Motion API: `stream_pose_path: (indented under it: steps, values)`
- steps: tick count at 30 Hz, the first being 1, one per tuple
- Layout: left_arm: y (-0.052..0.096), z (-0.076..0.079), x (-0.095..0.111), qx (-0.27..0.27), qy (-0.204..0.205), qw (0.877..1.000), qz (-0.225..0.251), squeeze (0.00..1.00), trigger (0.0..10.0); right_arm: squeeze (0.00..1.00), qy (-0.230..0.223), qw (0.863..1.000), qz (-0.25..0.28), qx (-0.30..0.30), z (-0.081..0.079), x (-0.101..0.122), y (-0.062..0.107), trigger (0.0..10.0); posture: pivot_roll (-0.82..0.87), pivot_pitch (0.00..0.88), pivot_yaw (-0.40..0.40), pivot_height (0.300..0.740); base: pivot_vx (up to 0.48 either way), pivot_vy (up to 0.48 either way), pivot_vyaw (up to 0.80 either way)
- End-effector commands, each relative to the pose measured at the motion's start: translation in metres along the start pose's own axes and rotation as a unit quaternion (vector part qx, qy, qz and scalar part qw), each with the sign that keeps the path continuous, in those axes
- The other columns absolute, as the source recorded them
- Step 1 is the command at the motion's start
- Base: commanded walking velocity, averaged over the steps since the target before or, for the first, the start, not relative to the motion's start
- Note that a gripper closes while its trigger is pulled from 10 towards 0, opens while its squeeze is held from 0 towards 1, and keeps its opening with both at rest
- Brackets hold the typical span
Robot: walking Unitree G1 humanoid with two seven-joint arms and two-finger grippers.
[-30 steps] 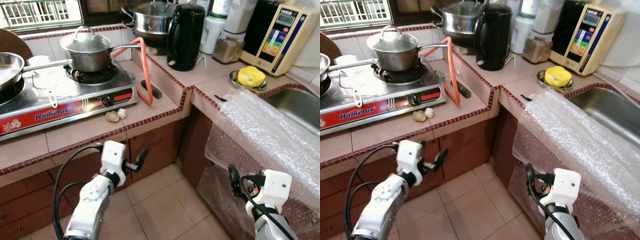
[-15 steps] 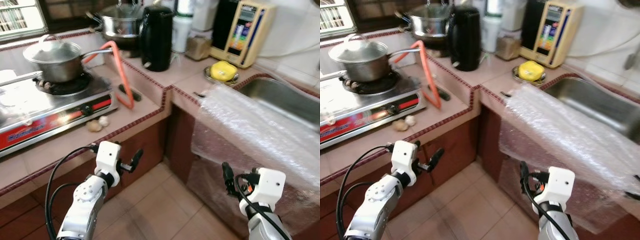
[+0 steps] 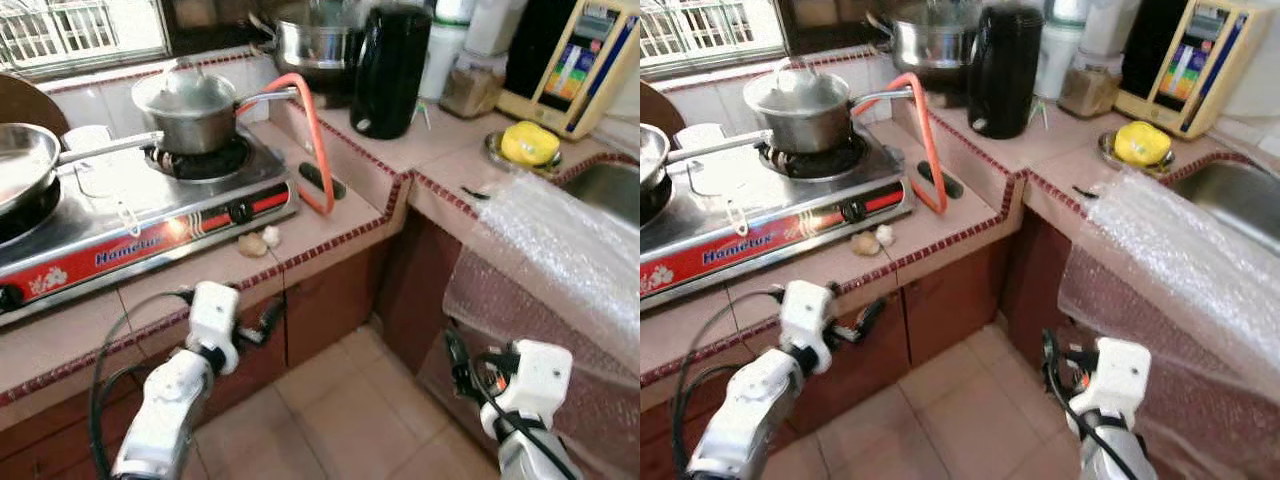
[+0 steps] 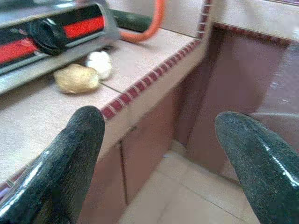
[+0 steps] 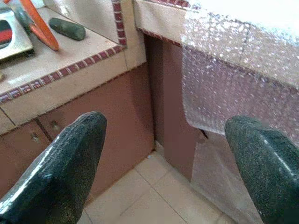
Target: Kitchen organization
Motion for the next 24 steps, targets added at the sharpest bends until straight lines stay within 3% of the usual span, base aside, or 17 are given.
stream_pose_path:
  steps: [1, 11, 24]
  values:
    - [0.0024, -0.0065, -0.003, 0.006, -0.008, 1.0, -0.012, 0.0, 10.0, 0.0, 0.004, 1.0, 0.004, 0.002, -0.0012, 0.0027, -0.0007, 10.0, 0.06, 0.0, -0.011, 0.74, 0.0, 0.48, 0.0]
    - [0.0015, -0.0052, -0.0024, 0.004, -0.011, 1.0, -0.01, 0.0, 10.0, 0.0, -0.001, 1.0, 0.01, -0.003, -0.004, 0.0023, -0.0035, 10.0, 0.06, 0.0, -0.001, 0.74, 0.0, 0.216, 0.0]
    - [0.003, -0.0076, -0.0024, -0.003, -0.02, 1.0, -0.016, 0.0, 10.0, 0.0, -0.004, 1.0, 0.012, -0.006, -0.0062, 0.0011, -0.0037, 10.0, 0.06, 0.0, 0.014, 0.74, 0.0, 0.459, 0.0]
Point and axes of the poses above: a point about 5 cm out from each wrist's last joint towards the gripper, its own y axis pointing back from the gripper into the wrist, its own x axis along the axis of the wrist's last joint, z = x × y, the point moved 3 cm from there along -y, pointing out of the wrist towards the gripper, and after that the axes turned 4 degrees about -y, right-handed, at the moved point
